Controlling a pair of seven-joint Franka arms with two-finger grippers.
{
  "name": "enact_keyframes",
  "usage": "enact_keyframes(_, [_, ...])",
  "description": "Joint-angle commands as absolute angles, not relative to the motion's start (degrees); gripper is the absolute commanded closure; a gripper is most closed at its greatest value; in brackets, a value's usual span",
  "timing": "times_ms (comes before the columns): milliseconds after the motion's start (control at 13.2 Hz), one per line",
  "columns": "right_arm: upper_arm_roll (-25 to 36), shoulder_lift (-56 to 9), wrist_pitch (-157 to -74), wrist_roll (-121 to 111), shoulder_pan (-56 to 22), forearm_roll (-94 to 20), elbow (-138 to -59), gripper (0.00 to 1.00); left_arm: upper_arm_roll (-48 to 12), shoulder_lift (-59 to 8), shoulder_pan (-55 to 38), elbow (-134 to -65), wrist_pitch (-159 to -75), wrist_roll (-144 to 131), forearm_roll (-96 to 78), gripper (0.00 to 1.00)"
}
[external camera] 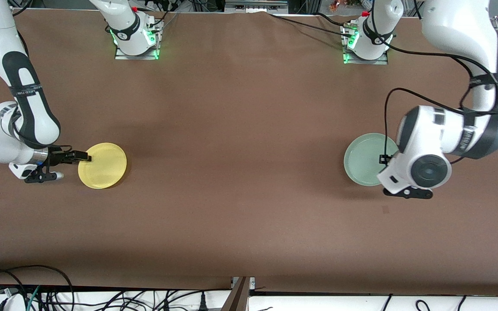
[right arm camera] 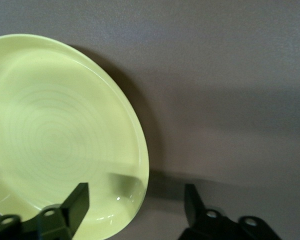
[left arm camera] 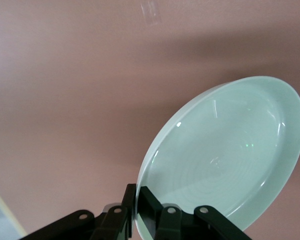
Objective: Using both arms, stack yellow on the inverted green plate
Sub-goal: 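Flip the green plate with the left gripper while the right gripper lifts yellow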
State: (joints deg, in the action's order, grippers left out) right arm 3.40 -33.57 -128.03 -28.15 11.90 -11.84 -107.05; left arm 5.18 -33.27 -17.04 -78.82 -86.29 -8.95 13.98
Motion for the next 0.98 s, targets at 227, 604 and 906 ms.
enact_keyframes(227, [2.8, -33.7, -128.1, -29.9, 12.3, -13.3, -106.5, 0.75, 6.2, -33.7, -30.6, -71.5, -75.1, -17.3, 25.7, 1.00])
enact_keyframes(604, [2.7, -33.7, -128.1, -30.8, 12.4, -13.3, -106.5, 0.97, 6.1, -34.2, -45.6, -71.5, -68.7, -27.6, 37.7, 1.00])
enact_keyframes(906, [2.7, -33.7, -128.1, -30.9, 12.4, -13.2, -106.3, 1.00, 6.2, -38.1, -58.3, -71.5, -64.6, -36.4, 45.4, 1.00])
